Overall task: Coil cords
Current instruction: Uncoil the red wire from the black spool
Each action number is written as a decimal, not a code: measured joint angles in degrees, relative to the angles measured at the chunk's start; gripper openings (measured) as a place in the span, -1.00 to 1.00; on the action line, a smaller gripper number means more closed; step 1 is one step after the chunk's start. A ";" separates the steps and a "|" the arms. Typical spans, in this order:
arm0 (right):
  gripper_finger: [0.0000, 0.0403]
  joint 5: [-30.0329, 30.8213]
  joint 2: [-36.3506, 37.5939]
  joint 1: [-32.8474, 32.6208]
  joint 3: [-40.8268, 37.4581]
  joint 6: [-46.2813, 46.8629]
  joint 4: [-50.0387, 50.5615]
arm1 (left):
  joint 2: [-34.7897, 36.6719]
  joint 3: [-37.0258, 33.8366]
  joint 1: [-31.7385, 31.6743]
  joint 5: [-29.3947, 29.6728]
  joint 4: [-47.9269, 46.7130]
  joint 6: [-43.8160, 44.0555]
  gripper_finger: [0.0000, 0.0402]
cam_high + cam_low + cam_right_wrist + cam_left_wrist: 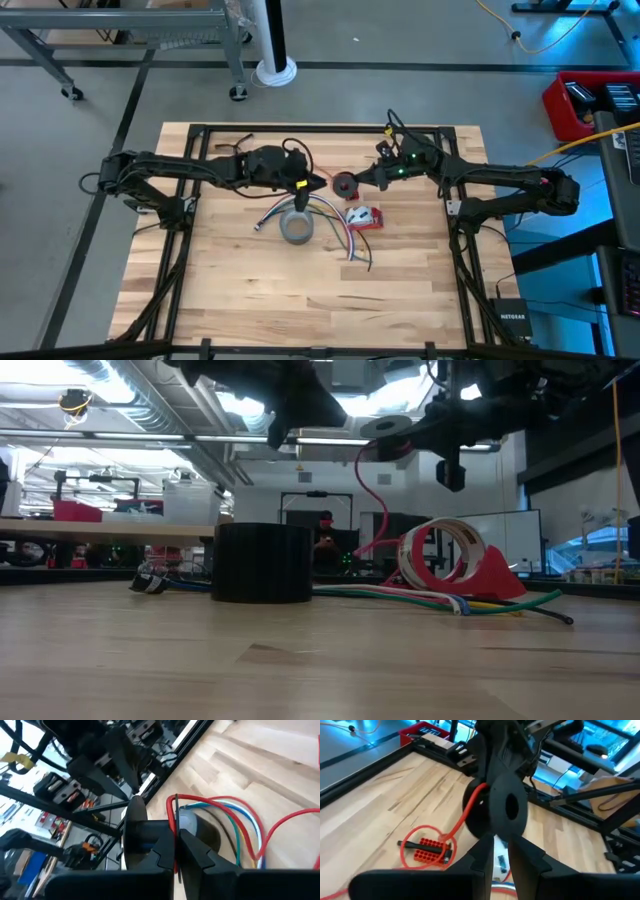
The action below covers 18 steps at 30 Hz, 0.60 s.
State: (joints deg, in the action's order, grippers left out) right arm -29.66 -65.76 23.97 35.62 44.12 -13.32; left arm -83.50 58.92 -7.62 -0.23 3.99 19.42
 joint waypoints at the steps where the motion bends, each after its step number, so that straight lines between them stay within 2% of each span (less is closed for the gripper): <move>1: -0.94 -0.02 0.00 0.00 0.00 -0.53 -0.01 | 0.00 0.00 0.00 -0.02 0.25 0.20 -0.76; 6: -0.94 0.01 0.00 0.00 0.00 -2.30 -0.20 | -0.43 0.00 0.14 -0.03 1.11 2.94 -0.76; 11: -0.94 -0.13 0.00 -2.47 0.00 -5.79 -0.60 | -4.84 0.00 0.85 -4.43 9.92 3.72 -0.76; 18: -0.94 2.26 -0.04 -4.51 -0.04 -6.20 0.83 | -8.02 0.00 0.39 -6.97 12.91 5.70 -0.76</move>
State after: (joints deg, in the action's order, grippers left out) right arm -27.39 -65.80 19.45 35.57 37.92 -12.49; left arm -91.53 58.92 -7.23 -7.20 16.90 25.12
